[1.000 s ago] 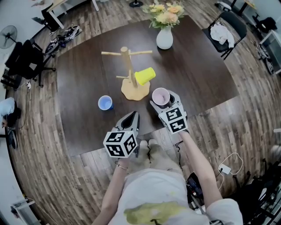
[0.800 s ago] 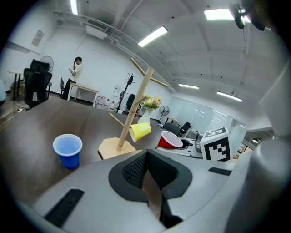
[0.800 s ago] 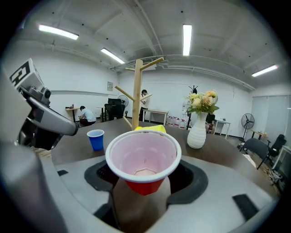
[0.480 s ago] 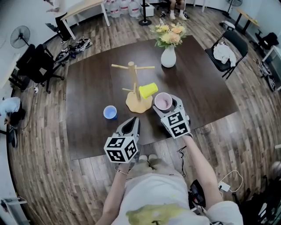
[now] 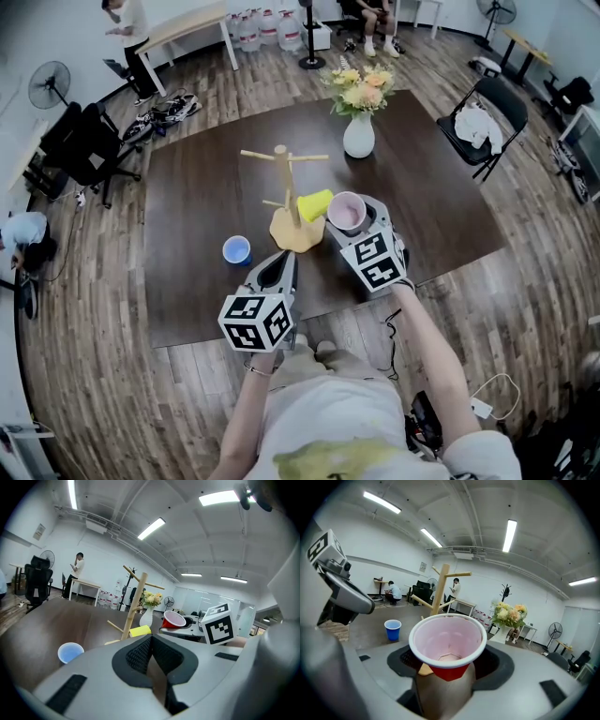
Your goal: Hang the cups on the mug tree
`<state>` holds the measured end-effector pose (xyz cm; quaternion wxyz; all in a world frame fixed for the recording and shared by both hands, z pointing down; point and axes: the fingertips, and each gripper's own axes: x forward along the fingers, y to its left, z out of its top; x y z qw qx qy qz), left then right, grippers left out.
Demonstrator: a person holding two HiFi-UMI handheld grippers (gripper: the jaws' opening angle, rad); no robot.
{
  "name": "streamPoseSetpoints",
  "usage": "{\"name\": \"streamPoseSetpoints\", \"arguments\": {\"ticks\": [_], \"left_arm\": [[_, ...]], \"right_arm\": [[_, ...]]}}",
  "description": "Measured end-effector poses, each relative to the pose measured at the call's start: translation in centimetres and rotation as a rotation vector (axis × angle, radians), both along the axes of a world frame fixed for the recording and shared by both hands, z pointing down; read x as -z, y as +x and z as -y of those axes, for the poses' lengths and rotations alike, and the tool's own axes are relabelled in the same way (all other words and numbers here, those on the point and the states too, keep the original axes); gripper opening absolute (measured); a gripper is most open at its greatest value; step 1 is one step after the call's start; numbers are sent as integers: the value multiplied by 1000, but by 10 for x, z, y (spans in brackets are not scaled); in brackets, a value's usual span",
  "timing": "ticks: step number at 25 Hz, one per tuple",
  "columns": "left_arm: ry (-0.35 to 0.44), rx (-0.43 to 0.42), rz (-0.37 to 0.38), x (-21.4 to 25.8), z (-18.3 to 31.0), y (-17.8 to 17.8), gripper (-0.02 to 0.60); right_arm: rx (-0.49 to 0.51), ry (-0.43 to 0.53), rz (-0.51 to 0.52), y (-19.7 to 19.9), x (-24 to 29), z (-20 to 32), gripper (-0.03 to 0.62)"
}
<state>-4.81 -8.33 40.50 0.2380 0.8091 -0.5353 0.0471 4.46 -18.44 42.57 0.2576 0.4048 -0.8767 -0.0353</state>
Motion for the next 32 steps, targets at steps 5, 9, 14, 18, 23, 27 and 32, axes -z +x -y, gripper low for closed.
{"name": "streamPoseSetpoints", "arguments": {"ticks": [5, 9, 14, 18, 23, 27, 32], "left_arm": [[16, -14, 2, 9, 5, -1, 15], [24, -34, -2, 15, 11, -5, 15], [25, -75, -13, 19, 18, -5, 15], [24, -123, -16, 22, 23, -3, 15], [23, -173, -24, 25, 28, -3, 15], [22, -200, -29, 25, 30, -4, 15], [23, -221, -37, 26, 30, -8, 15]], "right_arm": [[4, 33, -56, -2, 17, 10, 304], [-3, 52, -94, -6, 26, 20, 304], [-22, 68, -118, -11, 34, 30, 304], [-47, 84, -156, -14, 41, 38, 304], [-76, 103, -215, -16, 52, 48, 304], [-94, 122, -272, -18, 60, 53, 304], [-112, 155, -353, -21, 69, 58, 302]]}}
